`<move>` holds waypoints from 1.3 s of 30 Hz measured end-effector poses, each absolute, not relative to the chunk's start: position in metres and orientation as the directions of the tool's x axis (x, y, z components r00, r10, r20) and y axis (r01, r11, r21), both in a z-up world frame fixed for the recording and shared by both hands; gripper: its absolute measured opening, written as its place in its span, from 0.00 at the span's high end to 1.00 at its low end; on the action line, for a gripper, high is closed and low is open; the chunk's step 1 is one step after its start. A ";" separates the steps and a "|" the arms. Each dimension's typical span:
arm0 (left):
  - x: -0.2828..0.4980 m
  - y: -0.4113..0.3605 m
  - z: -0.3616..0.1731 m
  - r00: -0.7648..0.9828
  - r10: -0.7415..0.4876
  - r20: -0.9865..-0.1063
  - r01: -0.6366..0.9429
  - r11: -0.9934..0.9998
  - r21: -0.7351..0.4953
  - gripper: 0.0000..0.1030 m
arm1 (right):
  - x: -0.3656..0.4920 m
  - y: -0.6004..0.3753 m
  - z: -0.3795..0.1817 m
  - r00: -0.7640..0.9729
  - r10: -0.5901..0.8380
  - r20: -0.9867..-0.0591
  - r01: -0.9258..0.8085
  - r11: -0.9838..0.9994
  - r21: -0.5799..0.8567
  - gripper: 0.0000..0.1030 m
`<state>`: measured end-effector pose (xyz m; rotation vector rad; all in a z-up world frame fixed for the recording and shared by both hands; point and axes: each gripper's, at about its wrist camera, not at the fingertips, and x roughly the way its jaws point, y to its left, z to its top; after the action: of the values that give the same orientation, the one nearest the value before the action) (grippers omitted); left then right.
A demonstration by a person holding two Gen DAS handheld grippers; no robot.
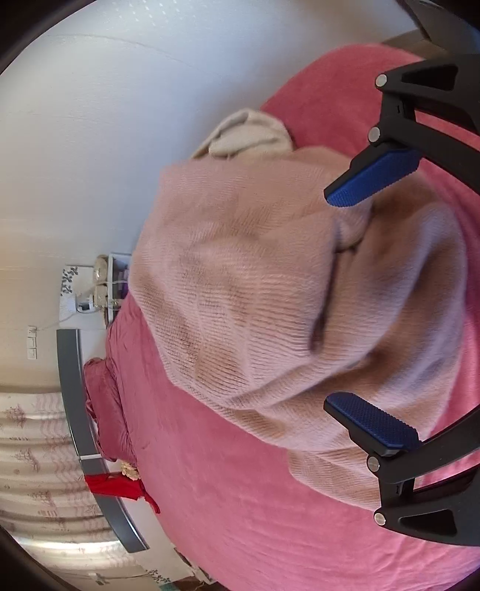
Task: Fold clothes
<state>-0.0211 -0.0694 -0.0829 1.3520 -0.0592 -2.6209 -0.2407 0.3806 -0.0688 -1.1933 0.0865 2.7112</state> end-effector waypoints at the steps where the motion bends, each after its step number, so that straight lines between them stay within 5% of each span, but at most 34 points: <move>1: -0.021 -0.072 -0.085 -0.559 -0.194 -0.806 0.155 -0.980 0.128 0.00 | -0.249 0.381 -0.074 -0.650 0.124 -0.750 -0.173 -0.985 -0.012 0.00; 6: -0.021 -0.079 -0.094 -0.526 -0.221 -0.821 0.168 -0.974 0.155 0.00 | -0.287 0.386 -0.103 -0.565 0.133 -0.814 -0.176 -0.984 -0.038 0.00; 11: -0.022 -0.086 -0.103 -0.491 -0.227 -0.841 0.183 -0.971 0.155 0.00 | -0.295 0.408 -0.125 -0.514 0.055 -0.856 -0.269 -0.958 0.100 0.00; 13: -0.023 -0.088 -0.105 -0.489 -0.227 -0.842 0.190 -0.970 0.151 0.00 | -0.283 0.417 -0.118 -0.555 0.033 -0.831 -0.315 -0.933 0.173 0.31; 16: -0.024 -0.090 -0.107 -0.484 -0.215 -0.849 0.195 -0.972 0.135 0.00 | -0.257 0.439 -0.113 -0.644 -0.077 -0.761 -0.364 -0.845 0.393 0.61; 19: -0.022 -0.089 -0.107 -0.493 -0.199 -0.847 0.192 -0.974 0.118 0.00 | -0.231 0.473 -0.120 -0.729 -0.260 -0.633 -0.347 -0.657 0.669 0.67; 24: -0.012 -0.085 -0.098 -0.522 -0.188 -0.832 0.182 -0.977 0.107 0.00 | -0.188 0.503 -0.141 -0.855 -0.467 -0.227 -0.187 -0.130 0.974 0.69; 30: 0.002 -0.099 -0.088 -0.545 -0.172 -0.820 0.202 -0.977 0.071 0.00 | -0.177 0.451 -0.089 -0.777 -0.596 0.204 0.149 0.141 0.979 0.69; 39: 0.052 -0.165 -0.053 -0.593 -0.252 -0.764 0.359 -0.933 0.030 0.00 | -0.180 0.245 0.114 -0.295 -0.823 0.485 0.485 0.308 0.818 0.68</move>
<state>0.0518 -0.1655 -0.0531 1.1836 0.1809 -2.5274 -0.1797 0.2446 0.1137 -0.7934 3.0357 3.0364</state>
